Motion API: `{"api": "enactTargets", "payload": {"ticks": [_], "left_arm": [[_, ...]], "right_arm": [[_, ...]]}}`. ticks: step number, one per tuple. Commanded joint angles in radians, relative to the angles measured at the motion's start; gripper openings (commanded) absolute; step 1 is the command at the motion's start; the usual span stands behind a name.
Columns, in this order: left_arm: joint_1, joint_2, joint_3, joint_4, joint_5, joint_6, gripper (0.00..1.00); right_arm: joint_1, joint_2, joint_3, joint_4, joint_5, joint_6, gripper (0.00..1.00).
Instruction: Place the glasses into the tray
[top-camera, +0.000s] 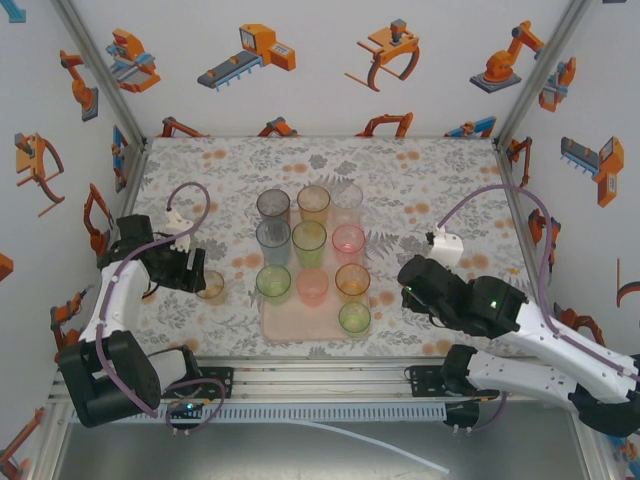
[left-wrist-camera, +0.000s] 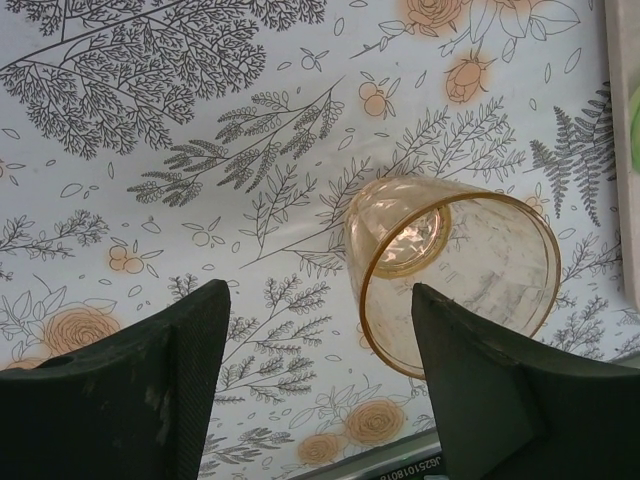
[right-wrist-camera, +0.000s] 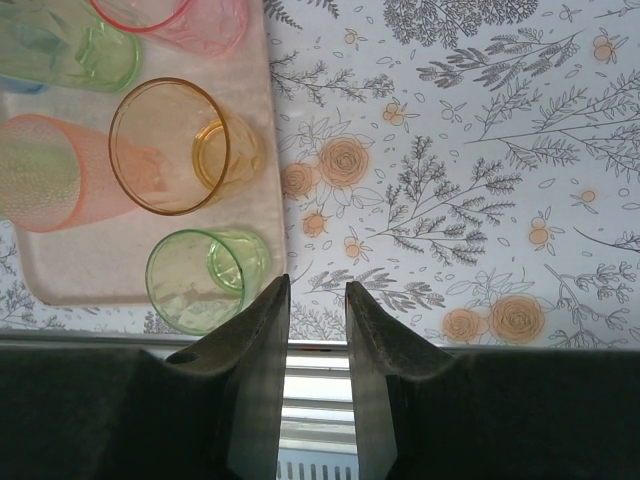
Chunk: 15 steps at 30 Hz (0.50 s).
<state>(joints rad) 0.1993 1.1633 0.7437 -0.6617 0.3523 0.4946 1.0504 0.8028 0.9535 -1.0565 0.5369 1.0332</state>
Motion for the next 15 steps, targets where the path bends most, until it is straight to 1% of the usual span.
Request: {"api": "enactTargets", "payload": {"ticks": [1,5,15], "left_arm": [[0.002,0.009,0.005,-0.002,0.039,0.054,0.67],[-0.006,0.019,0.005,-0.006,0.044,0.07,0.67],[-0.034,0.048,0.015,0.0,0.021,0.064,0.57]], "right_arm": [[-0.005,0.007,-0.013,0.022,0.008,0.023,0.31],[-0.007,0.013,-0.01,0.027,0.006,0.021,0.31],[-0.007,0.011,-0.013,0.03,0.003,0.022,0.31]]}}
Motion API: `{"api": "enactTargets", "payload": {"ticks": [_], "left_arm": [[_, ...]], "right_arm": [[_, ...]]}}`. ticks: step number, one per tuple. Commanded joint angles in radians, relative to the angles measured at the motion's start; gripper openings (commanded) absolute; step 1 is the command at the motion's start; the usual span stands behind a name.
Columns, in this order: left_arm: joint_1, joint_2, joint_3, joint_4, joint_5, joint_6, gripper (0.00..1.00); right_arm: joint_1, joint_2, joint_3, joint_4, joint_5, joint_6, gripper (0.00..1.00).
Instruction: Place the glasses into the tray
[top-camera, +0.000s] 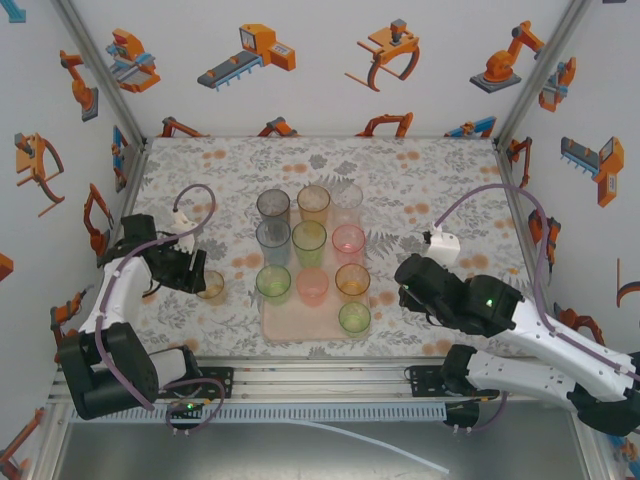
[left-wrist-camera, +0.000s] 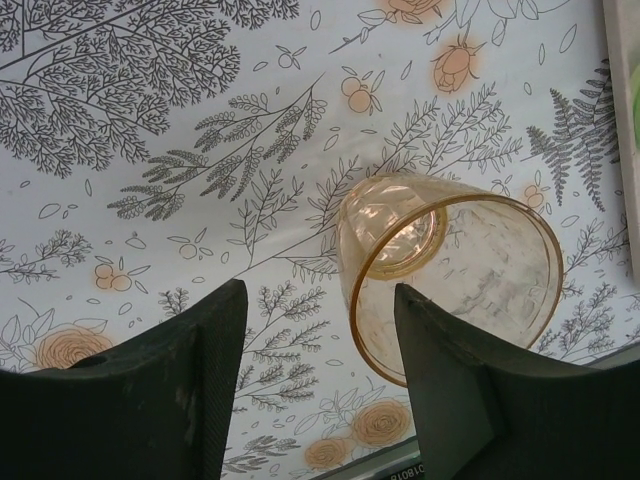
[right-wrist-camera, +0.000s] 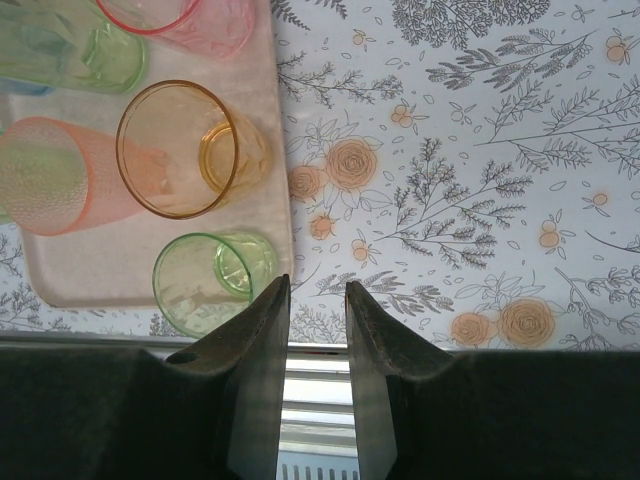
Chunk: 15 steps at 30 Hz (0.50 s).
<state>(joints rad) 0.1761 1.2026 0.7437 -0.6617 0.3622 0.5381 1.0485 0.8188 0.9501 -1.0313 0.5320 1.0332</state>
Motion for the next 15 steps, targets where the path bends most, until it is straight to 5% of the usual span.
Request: {"api": "enactTargets", "payload": {"ticks": [1,15], "left_arm": [[-0.013,0.009,0.017,0.0,0.009,0.019,0.57],[-0.053,0.0,0.025,0.004,-0.012,-0.009,0.46]], "right_arm": [[-0.006,-0.007,-0.011,0.005,0.008,0.021,0.31],[-0.008,-0.019,-0.02,0.008,0.008,0.022,0.3]]}}
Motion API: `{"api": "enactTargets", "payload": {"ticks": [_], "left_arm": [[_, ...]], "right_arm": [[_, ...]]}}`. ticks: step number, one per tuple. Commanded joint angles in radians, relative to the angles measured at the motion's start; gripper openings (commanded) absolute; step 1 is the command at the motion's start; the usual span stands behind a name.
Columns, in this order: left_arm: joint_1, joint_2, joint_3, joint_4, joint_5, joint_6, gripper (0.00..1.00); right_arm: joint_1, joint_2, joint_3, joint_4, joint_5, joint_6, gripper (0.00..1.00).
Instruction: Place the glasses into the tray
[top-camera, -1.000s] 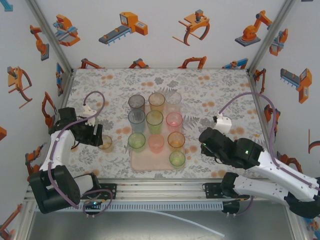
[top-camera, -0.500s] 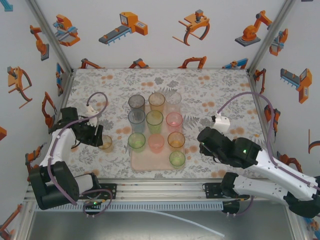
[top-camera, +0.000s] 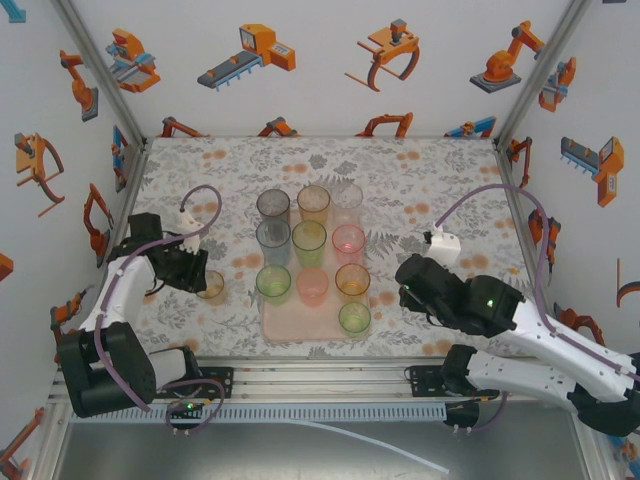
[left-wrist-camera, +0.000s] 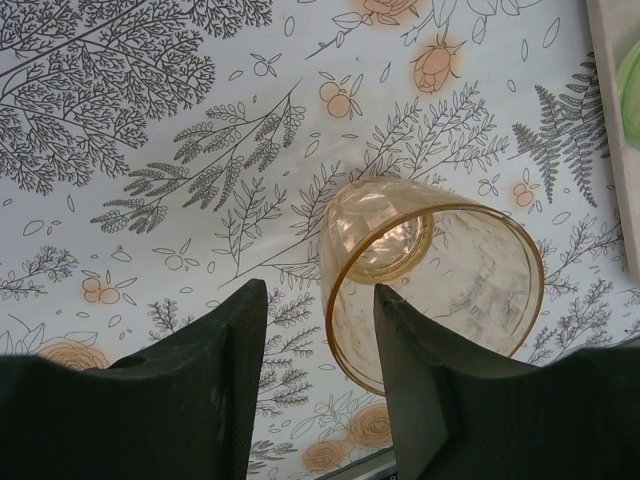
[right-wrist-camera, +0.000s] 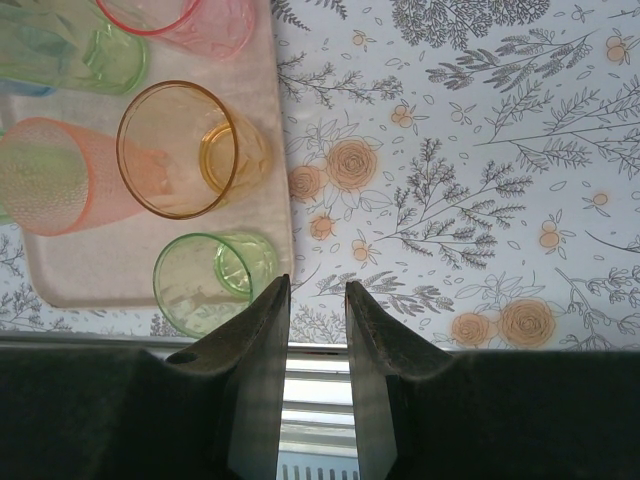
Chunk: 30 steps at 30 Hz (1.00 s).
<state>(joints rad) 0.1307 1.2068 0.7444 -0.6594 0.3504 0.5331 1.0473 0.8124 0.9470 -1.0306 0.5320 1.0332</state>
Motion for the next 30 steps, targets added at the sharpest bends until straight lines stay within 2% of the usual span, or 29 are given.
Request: {"api": "enactTargets", "payload": {"ticks": [1,11,30], "left_arm": [[-0.01,-0.006,0.025,0.001,-0.002,-0.006,0.45],[-0.034,-0.023,0.029,-0.003,-0.013,-0.019,0.44],[-0.054,-0.033,0.035,-0.007,-0.033,-0.035,0.32]], "right_arm": [[-0.007,-0.013,-0.018,0.006,0.008,0.023,0.3],[-0.006,-0.02,-0.028,0.011,0.006,0.025,0.3],[-0.007,-0.018,-0.024,0.014,0.006,0.023,0.3]]}}
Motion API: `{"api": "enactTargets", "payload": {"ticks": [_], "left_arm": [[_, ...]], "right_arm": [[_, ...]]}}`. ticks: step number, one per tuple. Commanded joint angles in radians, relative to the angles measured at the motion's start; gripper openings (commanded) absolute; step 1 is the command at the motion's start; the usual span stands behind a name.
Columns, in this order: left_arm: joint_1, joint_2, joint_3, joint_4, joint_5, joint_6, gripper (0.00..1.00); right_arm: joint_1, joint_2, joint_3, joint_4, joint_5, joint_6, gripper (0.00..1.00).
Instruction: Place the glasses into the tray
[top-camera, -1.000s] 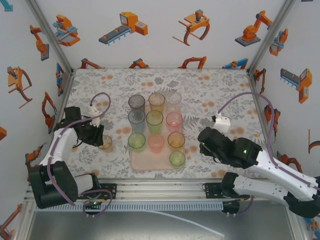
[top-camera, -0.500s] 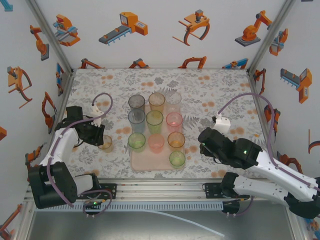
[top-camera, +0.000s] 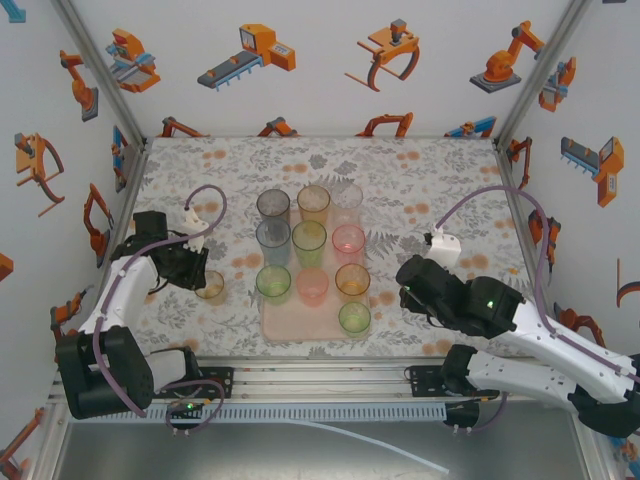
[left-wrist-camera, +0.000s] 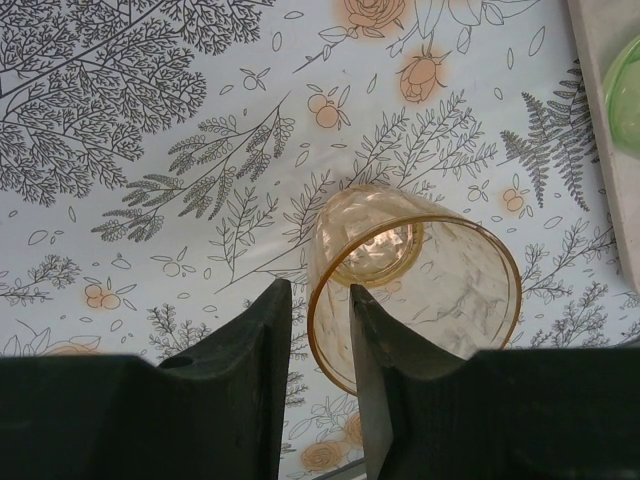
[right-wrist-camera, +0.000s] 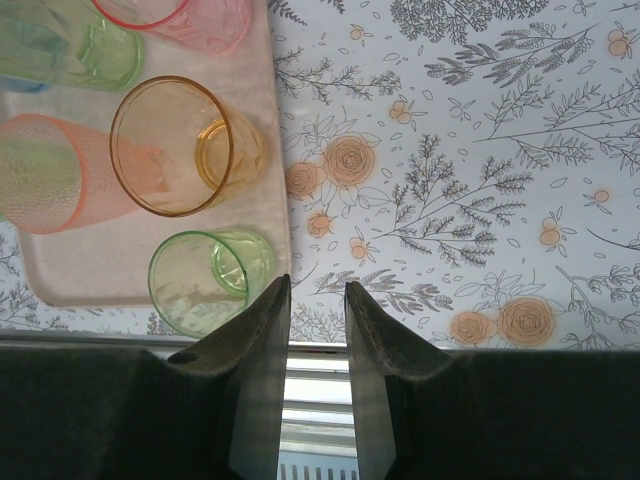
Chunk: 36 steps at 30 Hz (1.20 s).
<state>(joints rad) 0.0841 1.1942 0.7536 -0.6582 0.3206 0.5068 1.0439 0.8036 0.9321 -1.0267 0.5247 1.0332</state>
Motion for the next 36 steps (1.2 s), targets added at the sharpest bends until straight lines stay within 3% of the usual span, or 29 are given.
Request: {"api": "enactTargets", "payload": {"ticks": [1,22,36], "left_arm": [[-0.008,-0.02,0.026,-0.009,-0.006,-0.009,0.32],[-0.027,-0.037,0.033,-0.013,-0.033,-0.033,0.14],[-0.027,-0.031,0.08,-0.063,-0.038,-0.052,0.1]], "right_arm": [[-0.005,-0.01,-0.01,0.01,0.014,0.023,0.3],[-0.004,-0.015,-0.016,0.017,0.017,0.024,0.3],[-0.004,-0.019,-0.027,0.028,0.012,0.024,0.3]]}}
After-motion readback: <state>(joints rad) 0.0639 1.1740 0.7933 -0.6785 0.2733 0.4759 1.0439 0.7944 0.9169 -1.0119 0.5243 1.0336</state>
